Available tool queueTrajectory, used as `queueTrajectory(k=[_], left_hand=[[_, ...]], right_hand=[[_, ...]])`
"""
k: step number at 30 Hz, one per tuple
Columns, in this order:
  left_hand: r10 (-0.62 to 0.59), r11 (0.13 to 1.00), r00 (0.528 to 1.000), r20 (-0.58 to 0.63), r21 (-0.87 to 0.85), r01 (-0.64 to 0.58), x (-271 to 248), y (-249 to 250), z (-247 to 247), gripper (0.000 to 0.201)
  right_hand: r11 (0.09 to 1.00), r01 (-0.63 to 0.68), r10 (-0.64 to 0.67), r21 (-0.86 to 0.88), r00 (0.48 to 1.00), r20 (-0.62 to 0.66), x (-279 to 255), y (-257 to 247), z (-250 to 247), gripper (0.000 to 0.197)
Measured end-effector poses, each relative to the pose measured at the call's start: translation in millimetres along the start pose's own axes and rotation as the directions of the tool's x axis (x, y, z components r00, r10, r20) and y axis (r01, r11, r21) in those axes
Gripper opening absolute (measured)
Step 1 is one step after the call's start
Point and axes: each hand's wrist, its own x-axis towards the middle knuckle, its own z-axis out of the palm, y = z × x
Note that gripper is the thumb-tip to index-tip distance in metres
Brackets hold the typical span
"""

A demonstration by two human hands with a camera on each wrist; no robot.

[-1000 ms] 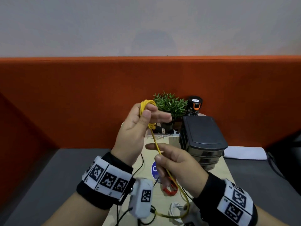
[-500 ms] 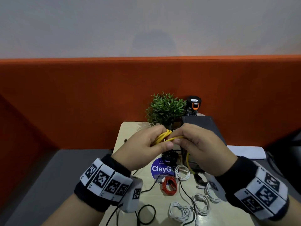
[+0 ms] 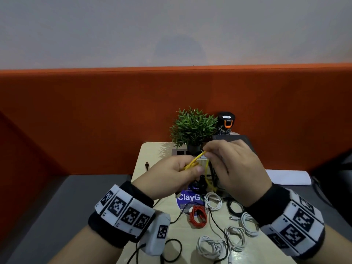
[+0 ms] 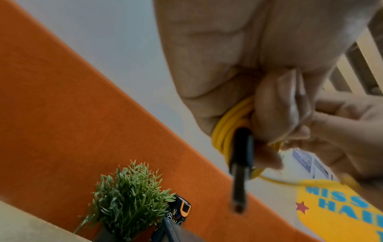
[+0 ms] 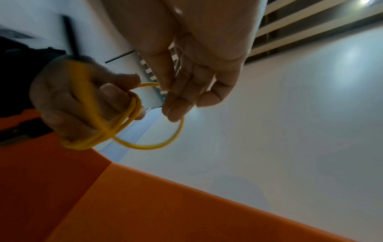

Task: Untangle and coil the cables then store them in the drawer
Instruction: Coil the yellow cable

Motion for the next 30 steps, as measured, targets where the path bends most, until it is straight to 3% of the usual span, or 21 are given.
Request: queueTrajectory(k=[2, 4, 5, 7, 8, 9, 13, 16, 18, 21, 25, 30], left_hand=[[0.007, 0.990, 1.000, 0.002, -0.140, -0.006, -0.4, -1.2, 4.0, 0.028], [0.042, 0.955, 0.999, -0.024, -0.292, -0.047, -0.8, 0.0, 5.9, 0.027], [0.061, 0.935, 0.997, -0.041, -0.346, -0.072, -0.8, 0.9, 5.9, 0.027], [0.095, 0.896, 0.993, -0.070, -0.428, -0.116, -0.1, 2.2, 4.8, 0.028], [0.108, 0.877, 0.991, -0.080, -0.462, -0.133, 0.4, 3.3, 3.9, 0.029], [0.114, 0.862, 0.990, -0.085, -0.488, -0.141, 0.8, 3.6, 3.2, 0.029], [0.113, 0.830, 0.992, -0.057, -0.544, -0.126, -0.1, 3.1, 3.4, 0.030], [0.127, 0.816, 0.991, -0.038, -0.564, -0.126, -1.4, 0.6, 2.6, 0.029], [0.131, 0.842, 0.991, -0.028, -0.525, -0.126, -2.0, -1.5, 2.5, 0.027], [0.127, 0.894, 0.990, -0.069, -0.425, -0.144, -3.2, -3.3, 6.1, 0.023], [0.112, 0.923, 0.983, -0.148, -0.350, -0.158, -5.1, -3.1, 7.8, 0.016], [0.119, 0.929, 0.991, -0.057, -0.345, -0.131, -9.6, -1.9, 1.2, 0.020]], right_hand=[[0.998, -0.062, 0.062, 0.028, 0.998, 0.018, 0.0, -1.3, 0.4, 0.021], [0.968, -0.209, 0.192, 0.140, 0.974, 0.123, 0.0, -1.8, 0.0, 0.023], [0.917, -0.309, 0.260, 0.251, 0.942, 0.211, -1.5, -1.4, 0.6, 0.024], [0.708, -0.489, 0.313, 0.510, 0.864, 0.394, -4.3, -2.3, 1.2, 0.028], [0.610, -0.534, 0.303, 0.585, 0.840, 0.450, -5.5, -3.2, 1.9, 0.030], [0.575, -0.548, 0.284, 0.608, 0.830, 0.480, -6.4, -3.7, 3.3, 0.034], [0.615, -0.551, 0.302, 0.564, 0.825, 0.477, -5.8, -6.3, 7.2, 0.046], [0.570, -0.571, 0.364, 0.591, 0.820, 0.441, -3.2, -8.0, 7.0, 0.032], [0.510, -0.593, 0.394, 0.623, 0.805, 0.444, -2.7, -9.3, 7.0, 0.025], [0.494, -0.598, 0.431, 0.631, 0.799, 0.420, -1.9, -8.9, 8.8, 0.027], [0.569, -0.576, 0.427, 0.586, 0.817, 0.388, -0.7, -9.7, 12.6, 0.030], [0.623, -0.563, 0.397, 0.543, 0.826, 0.400, -0.7, -10.9, 14.8, 0.025]])
